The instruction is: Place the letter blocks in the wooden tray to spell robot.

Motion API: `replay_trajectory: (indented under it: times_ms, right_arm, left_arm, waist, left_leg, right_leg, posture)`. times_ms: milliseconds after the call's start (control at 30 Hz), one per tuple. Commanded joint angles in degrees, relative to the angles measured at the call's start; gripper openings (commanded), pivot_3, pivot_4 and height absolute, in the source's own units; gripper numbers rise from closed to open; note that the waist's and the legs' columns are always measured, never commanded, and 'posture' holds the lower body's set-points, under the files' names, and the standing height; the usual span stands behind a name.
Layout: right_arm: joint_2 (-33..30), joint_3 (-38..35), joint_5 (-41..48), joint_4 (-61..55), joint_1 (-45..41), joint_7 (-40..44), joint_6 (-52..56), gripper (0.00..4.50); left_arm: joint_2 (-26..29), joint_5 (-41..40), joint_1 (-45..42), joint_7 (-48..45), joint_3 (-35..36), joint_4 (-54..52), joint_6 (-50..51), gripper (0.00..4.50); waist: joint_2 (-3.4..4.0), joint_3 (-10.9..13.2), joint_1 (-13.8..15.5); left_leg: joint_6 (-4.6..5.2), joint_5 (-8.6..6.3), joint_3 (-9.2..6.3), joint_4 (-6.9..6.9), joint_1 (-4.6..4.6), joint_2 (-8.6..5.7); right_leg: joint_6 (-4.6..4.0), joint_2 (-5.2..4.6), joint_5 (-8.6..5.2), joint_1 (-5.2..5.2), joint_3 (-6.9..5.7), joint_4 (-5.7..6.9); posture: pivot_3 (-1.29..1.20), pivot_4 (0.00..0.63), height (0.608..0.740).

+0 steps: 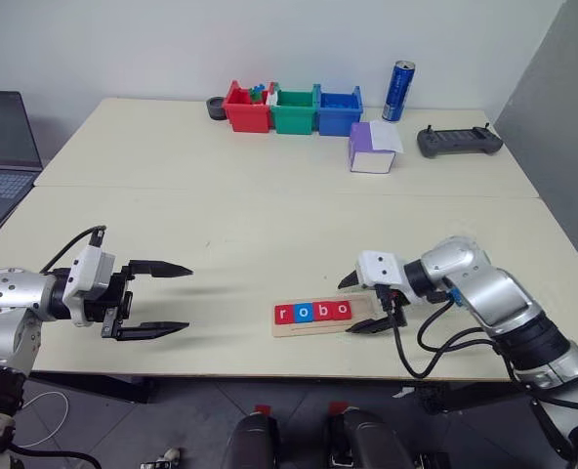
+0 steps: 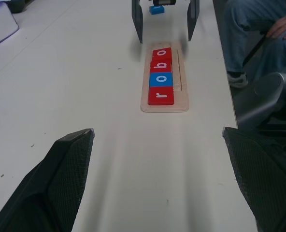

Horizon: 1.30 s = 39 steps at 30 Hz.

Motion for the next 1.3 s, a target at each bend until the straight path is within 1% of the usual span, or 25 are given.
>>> replay_trajectory:
  times_ms: [33,67,167,233,500,533,833,1000,1167,1300]
  right_arm:
    - [-0.32,-2.34,4.43,-4.86,1.98,0.4,3.36,4.48]
    - [-0.34,-2.42,4.98,-5.5,2.48,0.27,3.97,4.48]
    - [0.02,-1.61,5.17,-5.77,4.05,-0.84,4.47,3.9]
    - [-0.03,-0.52,4.7,-5.8,4.81,-1.16,4.07,3.25]
    - [1.43,2.37,3.3,-2.6,5.23,-2.83,2.74,0.33]
    - [1.72,2.54,3.18,-2.13,5.04,-2.97,2.61,0.03]
    - [3.22,4.35,0.26,2.24,3.29,-3.63,-0.47,0.03]
    - [3.81,3.08,0.7,3.27,2.28,-3.41,-0.37,0.03]
    - [3.96,3.27,-1.08,5.55,1.25,-4.66,-2.06,0.03]
    - [3.92,2.89,-0.37,5.45,0.75,-4.42,-1.6,0.03]
  left_arm:
    - [0.14,-0.17,-1.26,-0.36,0.57,0.28,-0.35,4.5]
    - [0.07,-0.16,-1.32,-0.36,0.5,0.29,-0.35,4.5]
    - [-0.09,-0.19,-1.59,-0.36,0.2,0.32,-0.37,4.5]
    - [-0.12,-0.22,-1.63,-0.36,0.07,0.26,-0.37,4.5]
    - [-0.06,-0.08,-1.82,-0.36,-0.01,0.4,-0.35,4.5]
    - [-0.06,-0.11,-1.76,-0.36,0.02,0.34,-0.35,4.5]
    - [0.25,0.17,-1.1,-0.36,0.62,0.1,-0.76,4.5]
    - [0.4,0.15,-0.71,-0.36,1.13,-0.13,-0.74,4.5]
    - [0.33,0.56,-1.4,-0.36,0.62,0.27,-1.22,4.5]
    - [0.05,0.64,-1.65,-0.36,0.48,0.24,-1.1,4.5]
  waist:
    - [0.0,0.0,0.0]
    - [0.0,0.0,0.01]
    - [0.0,0.0,-0.04]
    - [0.0,0.0,-0.03]
    - [0.0,0.0,-0.03]
    - [0.0,0.0,-0.03]
    - [0.0,0.0,-0.01]
    - [0.0,0.0,-0.03]
    - [0.0,0.0,-0.03]
    - [0.0,0.0,-0.03]
  left_leg:
    - [0.0,0.0,0.0,0.0,0.0,0.0]
    - [0.0,0.0,-0.01,-0.01,0.0,0.0]
    - [0.0,0.0,0.0,-0.01,0.0,0.01]
    - [0.0,0.0,0.0,0.0,0.0,0.01]
    - [0.0,0.0,0.0,-0.01,0.0,0.0]
    - [0.0,0.0,0.0,-0.01,0.0,0.0]
    - [0.0,0.0,0.0,0.0,0.0,0.0]
    - [0.0,0.0,0.0,-0.01,0.0,0.0]
    - [0.0,0.0,0.0,0.0,0.0,0.0]
    - [0.0,0.0,0.0,-0.01,0.0,0.0]
  right_leg:
    - [0.0,0.0,0.0,0.0,0.0,0.0]
    - [0.0,0.0,0.0,0.0,0.0,0.0]
    - [0.0,0.0,0.0,-0.01,0.0,0.0]
    - [0.0,0.0,0.0,0.0,0.0,0.0]
    - [0.0,0.0,0.0,-0.01,0.0,0.0]
    - [0.0,0.0,0.0,-0.01,0.0,0.0]
    - [0.0,0.0,0.0,-0.01,0.0,0.0]
    - [0.0,0.0,0.0,0.0,0.0,0.01]
    - [0.0,0.0,0.0,0.0,0.0,0.0]
    - [0.0,0.0,0.0,0.0,0.0,0.01]
  posture:
    - [0.0,0.15,0.74]
    - [0.0,0.15,0.74]
    - [0.0,0.15,0.74]
    - [0.0,0.15,0.74]
    - [0.0,0.15,0.74]
    - [0.0,0.15,0.74]
    - [0.0,0.15,0.74]
    - [0.0,0.15,0.74]
    - [0.0,0.15,0.74]
    - [0.0,0.15,0.74]
